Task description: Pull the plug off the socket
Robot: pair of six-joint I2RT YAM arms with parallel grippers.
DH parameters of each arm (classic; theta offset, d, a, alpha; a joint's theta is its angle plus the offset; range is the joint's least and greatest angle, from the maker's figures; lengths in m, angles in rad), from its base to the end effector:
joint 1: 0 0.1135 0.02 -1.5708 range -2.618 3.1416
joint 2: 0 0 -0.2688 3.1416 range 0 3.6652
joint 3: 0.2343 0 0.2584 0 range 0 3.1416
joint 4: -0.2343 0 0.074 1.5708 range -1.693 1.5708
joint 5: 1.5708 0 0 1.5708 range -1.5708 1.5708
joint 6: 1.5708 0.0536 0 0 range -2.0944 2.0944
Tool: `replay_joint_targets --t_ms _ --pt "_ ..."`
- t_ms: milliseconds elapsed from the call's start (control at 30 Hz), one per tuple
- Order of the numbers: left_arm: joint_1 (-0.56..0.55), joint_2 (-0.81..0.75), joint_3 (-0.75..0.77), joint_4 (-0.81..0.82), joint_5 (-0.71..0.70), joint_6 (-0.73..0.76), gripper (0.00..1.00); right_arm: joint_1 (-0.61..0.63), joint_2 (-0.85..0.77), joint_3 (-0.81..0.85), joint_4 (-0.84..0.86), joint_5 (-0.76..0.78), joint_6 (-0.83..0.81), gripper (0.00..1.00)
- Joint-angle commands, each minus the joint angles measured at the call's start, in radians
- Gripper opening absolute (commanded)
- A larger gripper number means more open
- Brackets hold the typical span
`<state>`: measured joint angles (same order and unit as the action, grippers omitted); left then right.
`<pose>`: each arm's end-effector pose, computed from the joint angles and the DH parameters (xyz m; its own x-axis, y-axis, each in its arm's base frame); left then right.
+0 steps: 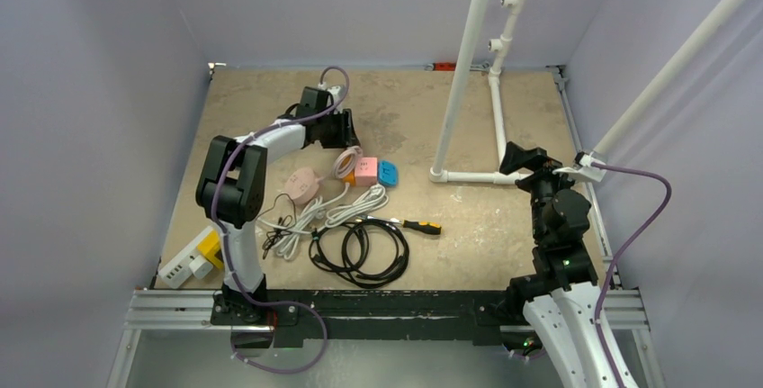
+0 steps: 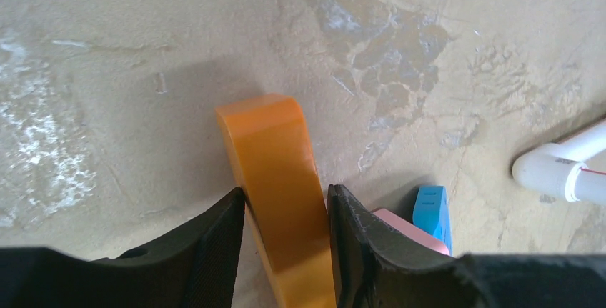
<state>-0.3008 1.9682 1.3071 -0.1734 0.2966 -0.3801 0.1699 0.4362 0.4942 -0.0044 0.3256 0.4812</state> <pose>0.4188 -0.1463 0.1616 -0.8319 -0.1134 -0.5433 0.1747 0.8756 -0.4503 0.1492 0.0082 0.3082 0.1184 0.4652 -0.8772 0.1126 0.8715 0.4774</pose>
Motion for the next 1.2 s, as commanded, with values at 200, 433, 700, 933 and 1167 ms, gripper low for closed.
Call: replay_joint_targets --t_ms 200,433,700,933,1167 --pt "-0.053 0.061 0.079 -0.226 0.09 0.215 0.33 -0.001 0.0 0.035 -0.011 0.016 -0.009 0.99" --pt "-0.059 0.063 0.101 -0.283 0.089 0.28 0.33 0.0 -0.002 0.035 -0.012 0.01 -0.01 0.99" --pt "-0.07 0.051 0.093 -0.271 0.042 0.192 0.57 -0.001 0.007 0.034 -0.01 0.003 -0.01 0.99" --pt "-0.079 0.058 0.091 -0.267 -0.031 0.146 0.65 -0.001 0.017 0.035 -0.009 0.001 -0.01 0.99" --pt "-0.089 0.034 0.065 -0.222 -0.04 0.111 0.45 -0.001 0.021 0.035 -0.009 -0.003 -0.012 0.99"
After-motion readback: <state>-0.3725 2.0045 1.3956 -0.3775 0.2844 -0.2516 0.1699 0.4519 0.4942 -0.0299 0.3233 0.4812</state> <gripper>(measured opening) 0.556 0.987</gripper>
